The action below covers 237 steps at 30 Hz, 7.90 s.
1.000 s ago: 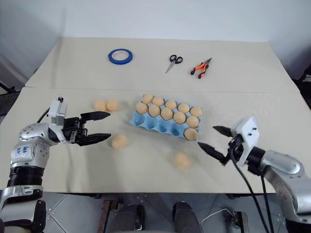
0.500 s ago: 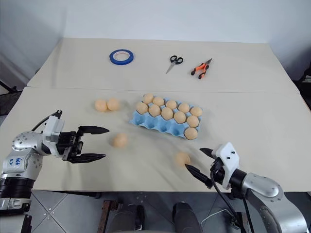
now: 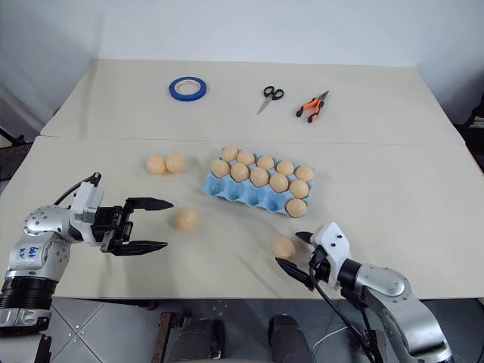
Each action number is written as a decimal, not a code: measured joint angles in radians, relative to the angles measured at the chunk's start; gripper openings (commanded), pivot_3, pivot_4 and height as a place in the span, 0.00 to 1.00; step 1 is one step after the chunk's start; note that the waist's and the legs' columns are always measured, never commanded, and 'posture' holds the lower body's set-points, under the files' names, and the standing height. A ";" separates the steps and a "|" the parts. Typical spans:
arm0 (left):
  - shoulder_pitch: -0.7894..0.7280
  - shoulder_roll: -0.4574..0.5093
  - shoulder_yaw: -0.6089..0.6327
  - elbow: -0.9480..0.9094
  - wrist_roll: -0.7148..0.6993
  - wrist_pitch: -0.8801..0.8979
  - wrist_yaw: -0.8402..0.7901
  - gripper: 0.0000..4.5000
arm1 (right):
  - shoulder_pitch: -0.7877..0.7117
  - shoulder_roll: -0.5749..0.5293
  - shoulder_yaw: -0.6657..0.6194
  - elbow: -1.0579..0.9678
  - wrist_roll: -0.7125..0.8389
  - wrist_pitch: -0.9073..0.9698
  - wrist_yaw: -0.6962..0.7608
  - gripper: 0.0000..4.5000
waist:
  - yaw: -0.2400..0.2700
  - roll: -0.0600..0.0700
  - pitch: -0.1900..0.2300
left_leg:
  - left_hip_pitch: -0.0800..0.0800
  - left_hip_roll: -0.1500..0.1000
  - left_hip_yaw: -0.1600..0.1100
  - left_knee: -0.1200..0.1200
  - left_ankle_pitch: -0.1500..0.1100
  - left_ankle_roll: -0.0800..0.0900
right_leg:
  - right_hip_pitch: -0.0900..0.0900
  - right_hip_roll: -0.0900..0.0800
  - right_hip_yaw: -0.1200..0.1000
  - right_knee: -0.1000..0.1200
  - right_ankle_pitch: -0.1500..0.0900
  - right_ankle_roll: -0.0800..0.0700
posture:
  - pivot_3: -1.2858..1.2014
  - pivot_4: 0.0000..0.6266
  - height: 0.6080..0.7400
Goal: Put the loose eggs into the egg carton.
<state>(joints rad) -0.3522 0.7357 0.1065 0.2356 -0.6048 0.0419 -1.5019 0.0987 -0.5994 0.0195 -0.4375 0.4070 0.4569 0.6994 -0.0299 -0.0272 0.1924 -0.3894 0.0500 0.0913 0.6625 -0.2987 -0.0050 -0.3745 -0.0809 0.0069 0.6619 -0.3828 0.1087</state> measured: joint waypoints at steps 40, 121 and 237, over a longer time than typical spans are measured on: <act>-0.051 -0.057 0.046 0.014 0.001 -0.027 0.030 1.00 | -0.511 0.060 0.070 0.172 -0.007 0.202 -0.038 0.46 | -0.001 0.000 0.000 | -0.004 0.000 0.001 0.000 0.000 -0.001 | -0.002 -0.001 -0.001 -0.001 0.003 0.004 | 0.52 0.24 1.00; 0.401 -0.501 -0.100 -0.512 0.463 0.061 1.099 0.39 | -0.463 -0.136 -0.131 0.401 0.140 -0.198 0.559 1.00 | 0.004 0.003 -0.001 | 0.003 0.006 0.001 -0.001 -0.002 0.004 | 0.013 -0.001 -0.003 -0.025 0.015 0.000 | 0.52 0.24 1.00; -0.404 -0.326 0.070 0.718 0.526 -0.309 1.124 0.96 | 0.014 0.024 -0.233 0.064 0.186 -0.269 0.237 1.00 | 0.029 0.002 -0.001 | 0.001 0.005 0.014 0.000 0.002 0.002 | 0.000 0.002 -0.006 -0.014 0.017 0.002 | 0.52 0.24 1.00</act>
<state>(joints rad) -0.7557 0.4097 0.1763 0.9540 -0.0791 -0.2675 -0.3776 0.1123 -0.5756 -0.2132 -0.3732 0.5933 0.1879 0.9367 -0.0007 -0.0247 0.1909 -0.3884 0.0548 0.1054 0.6623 -0.2963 -0.0035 -0.3744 -0.0792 0.0011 0.6480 -0.3653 0.1110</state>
